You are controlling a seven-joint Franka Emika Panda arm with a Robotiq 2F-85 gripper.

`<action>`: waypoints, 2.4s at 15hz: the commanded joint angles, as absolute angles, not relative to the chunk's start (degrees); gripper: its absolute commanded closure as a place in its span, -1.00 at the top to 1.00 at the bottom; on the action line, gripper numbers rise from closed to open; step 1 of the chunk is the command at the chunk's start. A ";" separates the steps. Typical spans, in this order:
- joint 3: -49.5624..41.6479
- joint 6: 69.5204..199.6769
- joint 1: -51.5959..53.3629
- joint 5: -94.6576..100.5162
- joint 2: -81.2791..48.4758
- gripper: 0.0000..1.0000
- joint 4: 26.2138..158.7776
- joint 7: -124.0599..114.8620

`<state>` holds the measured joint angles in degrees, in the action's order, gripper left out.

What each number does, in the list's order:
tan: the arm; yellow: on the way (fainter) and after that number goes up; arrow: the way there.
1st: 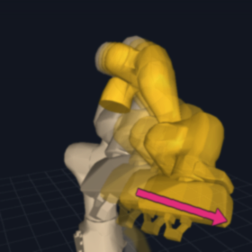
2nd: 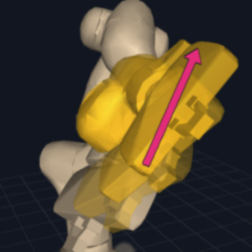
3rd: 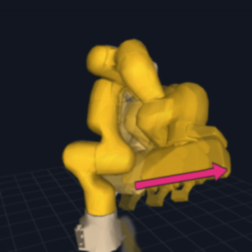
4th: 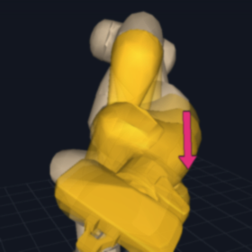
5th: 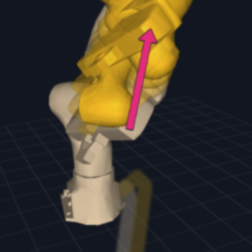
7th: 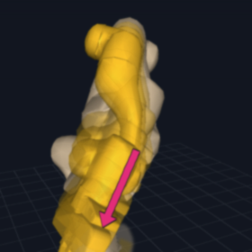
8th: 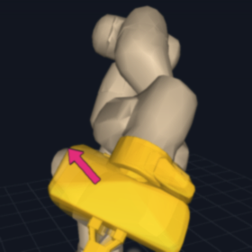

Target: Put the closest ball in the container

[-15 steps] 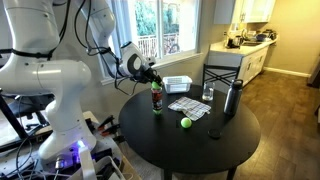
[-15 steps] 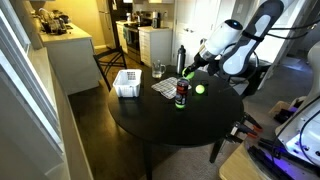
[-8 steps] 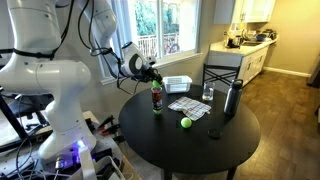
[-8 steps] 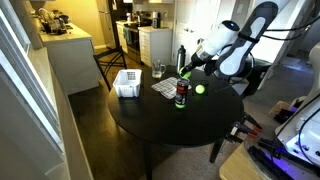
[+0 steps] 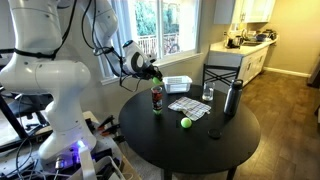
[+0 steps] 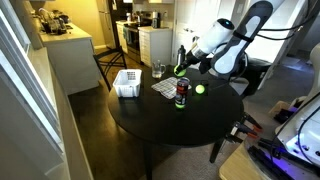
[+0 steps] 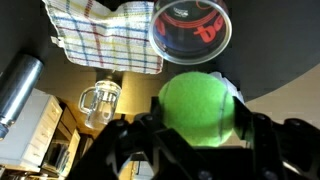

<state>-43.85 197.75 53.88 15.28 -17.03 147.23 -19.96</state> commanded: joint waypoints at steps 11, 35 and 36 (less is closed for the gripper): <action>-38.94 198.14 48.20 17.38 -18.50 -0.15 149.20 -20.42; -41.56 197.81 48.44 14.85 -16.72 1.00 148.86 -19.29; -40.49 197.81 47.59 15.26 -18.60 1.00 147.79 -19.96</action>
